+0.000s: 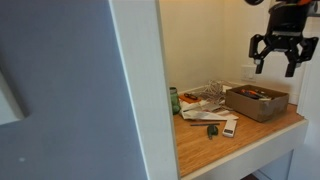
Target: Press a button of the white remote controller
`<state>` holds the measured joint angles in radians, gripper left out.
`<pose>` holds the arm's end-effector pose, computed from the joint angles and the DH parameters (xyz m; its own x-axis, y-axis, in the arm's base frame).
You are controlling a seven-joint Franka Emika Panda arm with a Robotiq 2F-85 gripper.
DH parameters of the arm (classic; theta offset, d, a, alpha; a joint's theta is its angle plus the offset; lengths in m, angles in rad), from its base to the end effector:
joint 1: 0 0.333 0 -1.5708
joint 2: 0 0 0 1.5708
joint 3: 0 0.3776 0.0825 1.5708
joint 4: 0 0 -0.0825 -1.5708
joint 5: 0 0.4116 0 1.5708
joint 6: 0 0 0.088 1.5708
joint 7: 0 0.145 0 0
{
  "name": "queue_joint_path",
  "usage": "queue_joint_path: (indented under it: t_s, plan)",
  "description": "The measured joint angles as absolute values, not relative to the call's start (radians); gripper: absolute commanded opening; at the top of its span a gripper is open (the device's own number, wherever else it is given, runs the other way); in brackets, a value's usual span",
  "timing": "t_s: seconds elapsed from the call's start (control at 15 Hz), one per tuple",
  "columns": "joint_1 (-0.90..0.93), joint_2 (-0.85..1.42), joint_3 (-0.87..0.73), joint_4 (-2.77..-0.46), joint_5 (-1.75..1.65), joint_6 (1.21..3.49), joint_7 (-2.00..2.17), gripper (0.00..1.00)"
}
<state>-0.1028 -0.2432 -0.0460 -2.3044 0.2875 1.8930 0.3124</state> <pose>0.4552 -0.0374 0.4448 0.8261 -0.5042 -0.2515 -0.5533 -0.8104 -0.1927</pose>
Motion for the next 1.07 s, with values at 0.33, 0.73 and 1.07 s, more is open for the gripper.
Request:
queue_joint_path:
  t_s: [0.33,0.73,1.07]
  plan:
    - [-0.1,-0.027,-0.047,-2.209,0.339,2.034,0.35,0.11]
    - [-0.1,0.161,-0.054,-2.102,0.369,2.113,0.372,0.0]
    - [-0.102,0.262,-0.068,-2.054,0.39,2.151,0.372,0.01]
